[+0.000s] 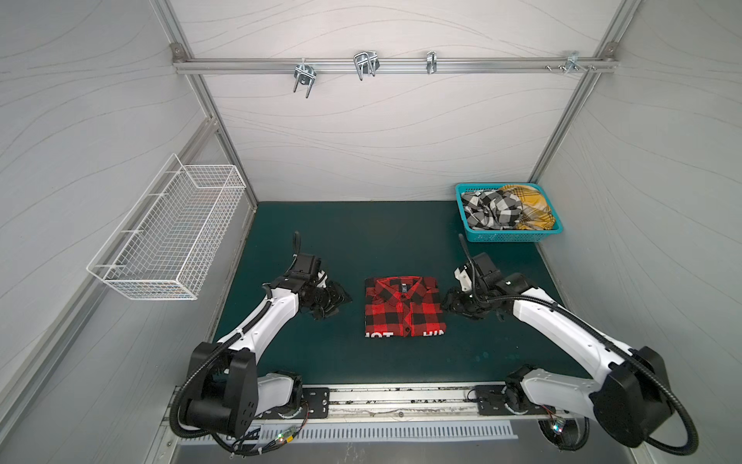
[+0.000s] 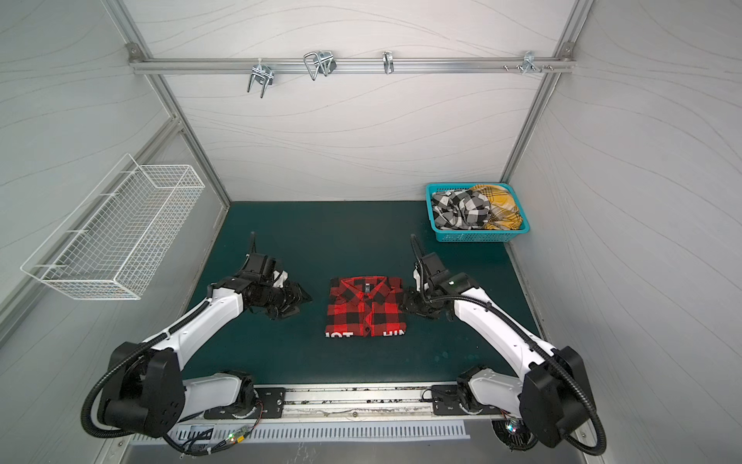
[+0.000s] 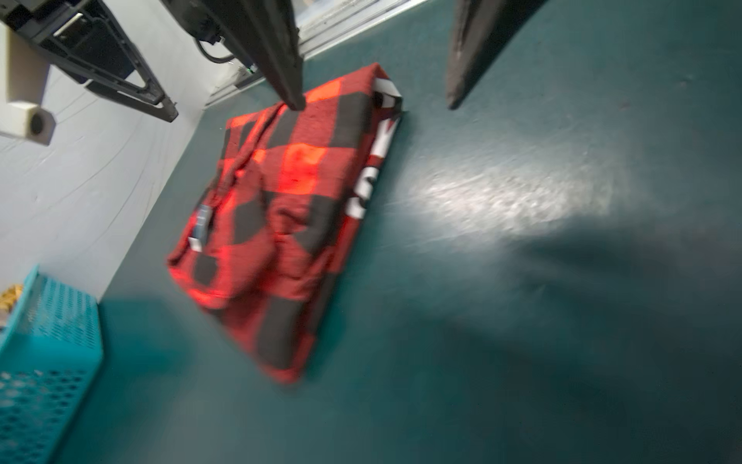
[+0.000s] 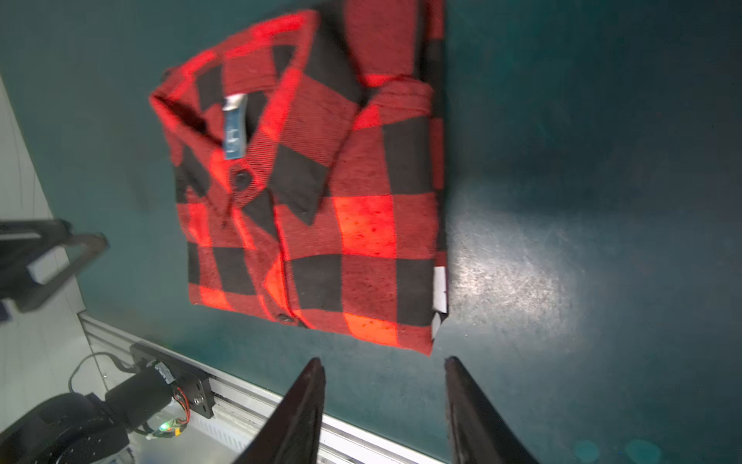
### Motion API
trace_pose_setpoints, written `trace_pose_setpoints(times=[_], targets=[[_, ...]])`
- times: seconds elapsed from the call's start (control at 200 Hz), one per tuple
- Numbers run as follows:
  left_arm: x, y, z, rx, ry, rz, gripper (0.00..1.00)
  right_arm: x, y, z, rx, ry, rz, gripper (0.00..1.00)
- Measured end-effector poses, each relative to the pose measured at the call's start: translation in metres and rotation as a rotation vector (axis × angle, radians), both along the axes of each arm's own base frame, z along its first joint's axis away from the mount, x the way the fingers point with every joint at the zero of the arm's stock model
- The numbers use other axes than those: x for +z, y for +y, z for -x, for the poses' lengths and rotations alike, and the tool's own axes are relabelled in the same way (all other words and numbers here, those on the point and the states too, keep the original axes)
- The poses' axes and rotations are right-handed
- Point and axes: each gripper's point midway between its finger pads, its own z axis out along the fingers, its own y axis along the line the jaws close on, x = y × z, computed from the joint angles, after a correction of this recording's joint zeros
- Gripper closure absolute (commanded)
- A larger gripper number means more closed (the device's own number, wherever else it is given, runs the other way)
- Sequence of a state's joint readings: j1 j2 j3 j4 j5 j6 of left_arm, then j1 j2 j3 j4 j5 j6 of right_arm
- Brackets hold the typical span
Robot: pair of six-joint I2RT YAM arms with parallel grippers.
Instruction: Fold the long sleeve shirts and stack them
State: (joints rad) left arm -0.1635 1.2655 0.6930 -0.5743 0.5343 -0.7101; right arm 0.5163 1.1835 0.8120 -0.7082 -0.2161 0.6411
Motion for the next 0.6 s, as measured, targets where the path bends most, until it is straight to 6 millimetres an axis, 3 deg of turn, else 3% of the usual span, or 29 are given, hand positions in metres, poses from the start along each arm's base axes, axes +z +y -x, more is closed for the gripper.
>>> trace_pose_setpoints(times=[0.095,0.29,0.46,0.6], targets=[[-0.006,-0.005,0.011,-0.012,0.037,0.041,0.35,-0.009,-0.002,-0.004,-0.018,0.021,-0.006,0.55],[-0.007,-0.010,0.005,-0.024,0.017,0.072,0.35,-0.021,0.001,-0.020,-0.035,0.018,-0.018,0.54],[-0.029,-0.014,0.006,-0.022,0.072,0.094,0.36,-0.034,0.000,-0.021,-0.048,0.008,-0.041,0.53],[-0.044,-0.020,0.003,-0.005,0.101,0.136,0.38,-0.031,0.002,-0.030,-0.051,-0.022,-0.067,0.52]])
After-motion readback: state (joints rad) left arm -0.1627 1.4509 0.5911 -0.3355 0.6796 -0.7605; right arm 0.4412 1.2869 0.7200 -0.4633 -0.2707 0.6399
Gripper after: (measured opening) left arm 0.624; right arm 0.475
